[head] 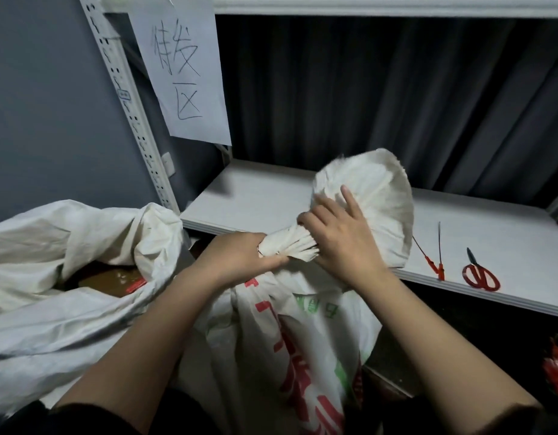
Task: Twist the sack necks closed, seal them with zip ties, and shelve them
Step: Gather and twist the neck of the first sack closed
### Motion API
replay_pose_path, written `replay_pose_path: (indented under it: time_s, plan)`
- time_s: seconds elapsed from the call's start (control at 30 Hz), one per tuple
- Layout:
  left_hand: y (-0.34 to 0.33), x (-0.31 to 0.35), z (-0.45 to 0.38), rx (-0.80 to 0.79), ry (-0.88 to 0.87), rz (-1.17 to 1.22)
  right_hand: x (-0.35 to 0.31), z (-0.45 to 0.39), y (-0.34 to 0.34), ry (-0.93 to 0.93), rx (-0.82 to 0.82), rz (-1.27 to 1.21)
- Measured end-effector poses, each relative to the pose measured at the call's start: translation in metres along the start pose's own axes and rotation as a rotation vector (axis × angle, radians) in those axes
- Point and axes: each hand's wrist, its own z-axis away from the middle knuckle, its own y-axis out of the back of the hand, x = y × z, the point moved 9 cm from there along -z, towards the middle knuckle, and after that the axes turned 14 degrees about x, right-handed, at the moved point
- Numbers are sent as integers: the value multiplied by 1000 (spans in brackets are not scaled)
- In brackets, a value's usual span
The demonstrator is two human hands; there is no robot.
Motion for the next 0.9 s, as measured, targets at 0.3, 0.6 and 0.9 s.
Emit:
replay_pose_path:
  time_s: [0.3,0.6,0.9]
  plan:
    - [21,17,5,481,-368,-390,19,29,-21,-545,-647,-682]
    - [18,35,23,421,-471,-123,-6,52,-24,-776,-900,-1164]
    - [16,28,16,399,-433,-182,3,51,-15,-667,-996,-944]
